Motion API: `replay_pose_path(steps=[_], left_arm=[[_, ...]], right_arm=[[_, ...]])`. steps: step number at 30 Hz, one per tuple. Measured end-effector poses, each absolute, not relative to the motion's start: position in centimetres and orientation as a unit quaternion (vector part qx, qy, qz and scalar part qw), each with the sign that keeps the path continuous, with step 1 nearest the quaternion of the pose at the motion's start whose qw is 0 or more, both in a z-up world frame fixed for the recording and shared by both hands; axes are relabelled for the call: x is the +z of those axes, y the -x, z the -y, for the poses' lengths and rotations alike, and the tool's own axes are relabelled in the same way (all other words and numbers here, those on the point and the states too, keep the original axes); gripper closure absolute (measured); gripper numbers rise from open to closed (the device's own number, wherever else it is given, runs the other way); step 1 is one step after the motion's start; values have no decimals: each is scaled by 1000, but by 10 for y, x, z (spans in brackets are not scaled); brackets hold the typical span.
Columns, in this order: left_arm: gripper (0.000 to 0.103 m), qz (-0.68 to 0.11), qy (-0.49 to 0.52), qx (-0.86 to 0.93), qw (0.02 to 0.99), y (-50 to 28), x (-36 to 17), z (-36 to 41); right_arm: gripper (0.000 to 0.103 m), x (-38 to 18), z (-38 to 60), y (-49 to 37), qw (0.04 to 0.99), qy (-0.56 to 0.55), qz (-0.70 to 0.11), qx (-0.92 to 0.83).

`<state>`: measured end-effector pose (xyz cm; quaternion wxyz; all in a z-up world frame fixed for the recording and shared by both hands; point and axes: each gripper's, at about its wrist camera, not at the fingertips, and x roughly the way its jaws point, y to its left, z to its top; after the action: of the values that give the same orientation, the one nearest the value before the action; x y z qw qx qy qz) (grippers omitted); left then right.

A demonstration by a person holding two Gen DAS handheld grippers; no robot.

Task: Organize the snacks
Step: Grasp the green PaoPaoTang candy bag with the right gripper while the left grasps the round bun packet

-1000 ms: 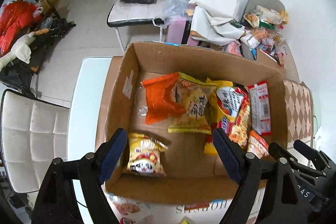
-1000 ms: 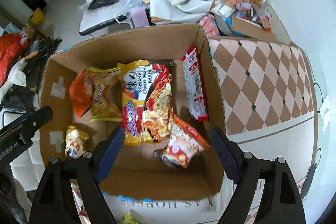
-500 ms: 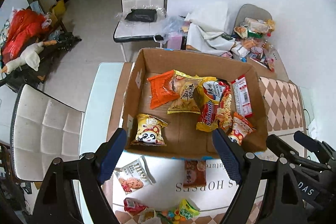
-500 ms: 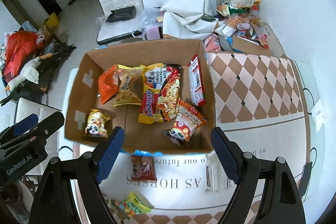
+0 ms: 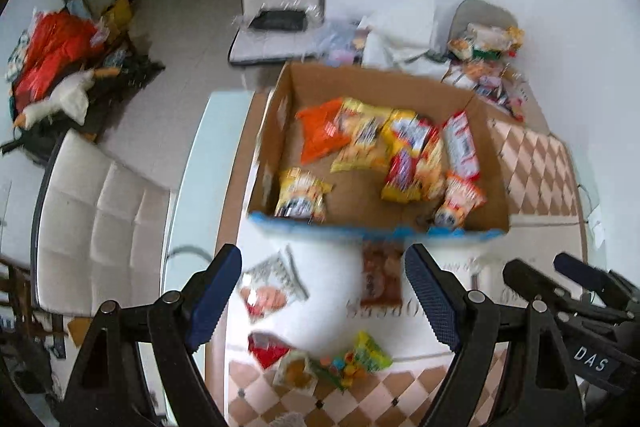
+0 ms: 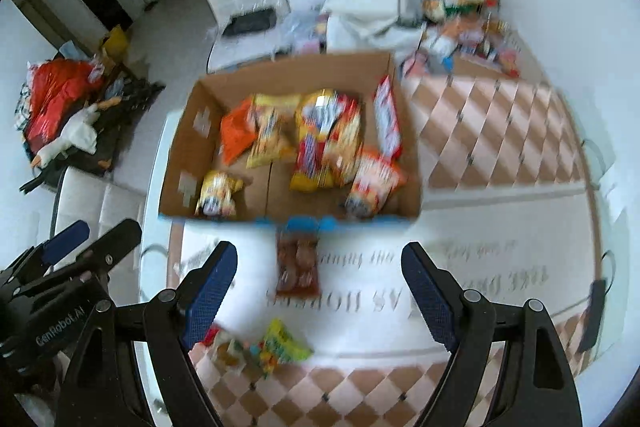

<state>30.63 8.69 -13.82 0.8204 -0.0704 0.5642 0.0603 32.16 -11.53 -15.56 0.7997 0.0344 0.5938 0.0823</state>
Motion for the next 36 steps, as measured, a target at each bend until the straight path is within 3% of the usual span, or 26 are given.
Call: replay_pose_path(steps=[4,10,17,23,27,36], left_arm=[[20,-605,88,82,787,-281,-177,-100],[20,-667,115,133,724,-237,-249,-128],[20,-701,156,180,673,-202,-301,-158],[20,-722,204,187,635,-190,-331,-171],[20,-732,205,172,626,-187,-342,-166],[20,-757,211,126,606,-190,-362,-145]], right_arm=[[17,-201,108,-300,751,-49,-651,99],[16,-319,105,-265,602,-165,-776,95],[17,-413,100,-237,489,-278,-827,26],[18,-434,70,-234,483,-261,-836,-1],[41,-436,50,-235,493,-209,-844,-2],[45,-418,54,-231,548,-29,-835,37]])
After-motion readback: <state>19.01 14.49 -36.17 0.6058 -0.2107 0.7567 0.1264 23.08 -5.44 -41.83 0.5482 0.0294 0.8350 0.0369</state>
